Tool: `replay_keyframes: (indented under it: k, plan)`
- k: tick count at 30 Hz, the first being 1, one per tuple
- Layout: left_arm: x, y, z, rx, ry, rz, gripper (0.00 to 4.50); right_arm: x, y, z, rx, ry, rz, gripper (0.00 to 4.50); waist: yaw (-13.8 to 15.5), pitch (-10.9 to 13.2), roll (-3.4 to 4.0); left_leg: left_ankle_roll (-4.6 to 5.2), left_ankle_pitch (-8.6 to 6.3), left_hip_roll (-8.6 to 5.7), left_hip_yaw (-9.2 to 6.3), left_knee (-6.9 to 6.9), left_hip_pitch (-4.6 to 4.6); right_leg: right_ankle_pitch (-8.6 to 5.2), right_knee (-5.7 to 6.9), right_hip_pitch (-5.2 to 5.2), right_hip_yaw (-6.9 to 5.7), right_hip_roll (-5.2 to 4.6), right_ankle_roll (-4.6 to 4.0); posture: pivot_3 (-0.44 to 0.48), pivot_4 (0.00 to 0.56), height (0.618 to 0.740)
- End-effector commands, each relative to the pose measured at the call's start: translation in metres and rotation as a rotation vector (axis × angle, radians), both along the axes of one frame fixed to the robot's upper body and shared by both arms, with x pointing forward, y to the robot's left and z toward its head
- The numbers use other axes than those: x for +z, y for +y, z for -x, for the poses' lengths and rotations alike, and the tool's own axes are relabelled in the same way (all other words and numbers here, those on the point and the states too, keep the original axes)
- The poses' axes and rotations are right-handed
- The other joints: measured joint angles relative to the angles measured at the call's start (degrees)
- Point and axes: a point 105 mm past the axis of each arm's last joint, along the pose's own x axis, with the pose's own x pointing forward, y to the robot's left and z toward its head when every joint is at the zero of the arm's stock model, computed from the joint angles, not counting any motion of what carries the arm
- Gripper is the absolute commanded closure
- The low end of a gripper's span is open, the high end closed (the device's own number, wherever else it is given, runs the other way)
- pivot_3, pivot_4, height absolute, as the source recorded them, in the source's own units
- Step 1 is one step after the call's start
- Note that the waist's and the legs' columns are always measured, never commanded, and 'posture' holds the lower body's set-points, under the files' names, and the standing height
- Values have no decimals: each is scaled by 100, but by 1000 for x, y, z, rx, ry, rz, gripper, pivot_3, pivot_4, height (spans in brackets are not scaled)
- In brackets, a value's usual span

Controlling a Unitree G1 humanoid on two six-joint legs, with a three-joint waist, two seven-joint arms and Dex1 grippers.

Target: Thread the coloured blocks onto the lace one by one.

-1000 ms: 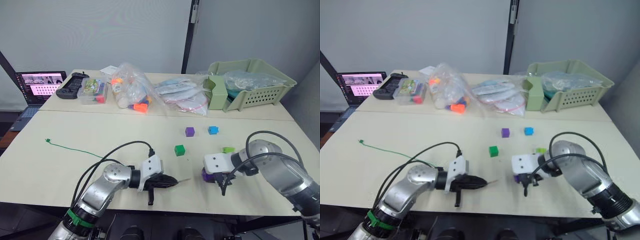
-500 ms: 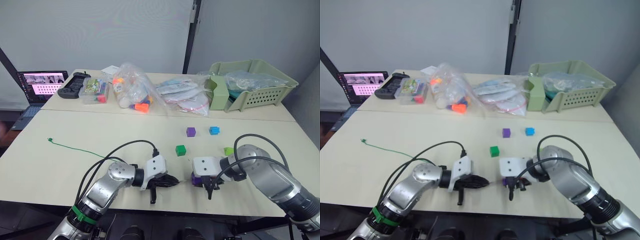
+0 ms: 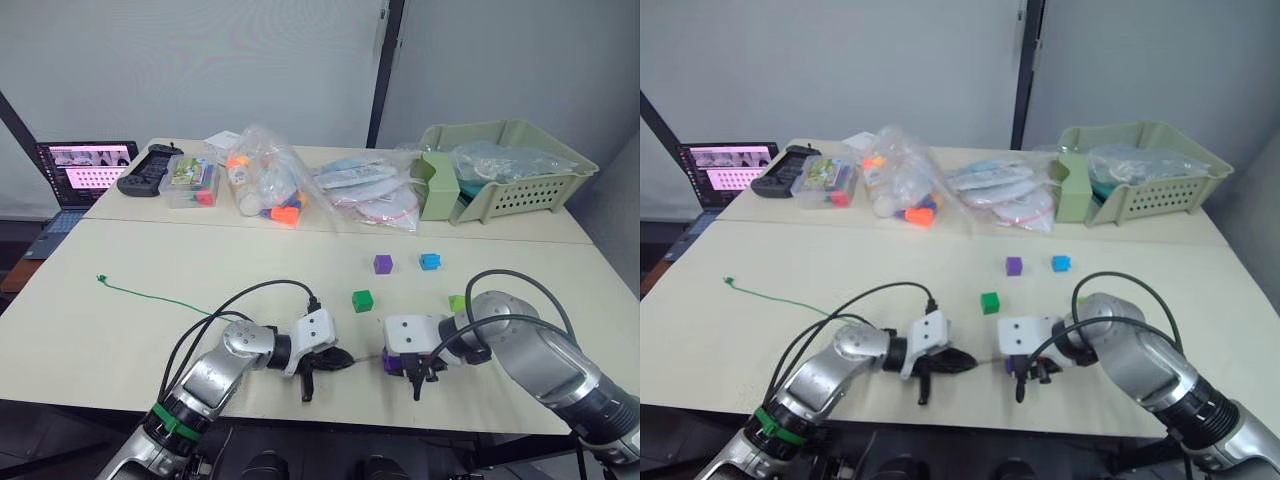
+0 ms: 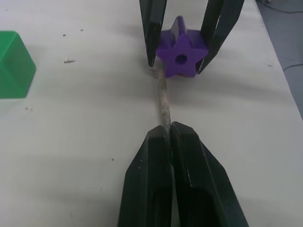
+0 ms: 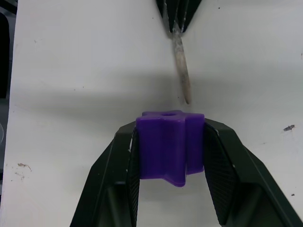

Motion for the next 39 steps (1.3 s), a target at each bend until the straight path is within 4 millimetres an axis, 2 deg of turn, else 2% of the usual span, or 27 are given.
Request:
replay_keyframes:
  k: [1,19,39]
  plan:
    - [5,-6,4,-35,-18,6,4500,-2,0,0,-8,-9,29,3140,1,0,0,0,0,0,-1,0,0,0,0,0,-1,0,0,0,150,732]
    - [12,-9,6,-62,-7,10,4500,-6,5,-1,-25,3,47,3140,-7,0,-1,0,0,1,-3,-1,36,0,-3,38,-5,1,0,0,150,732]
    - [28,-48,-8,-82,16,111,4500,-9,6,2,-63,1,41,3140,-17,-1,-1,0,0,1,-6,-1,37,0,-3,41,-6,2,0,0,150,732]
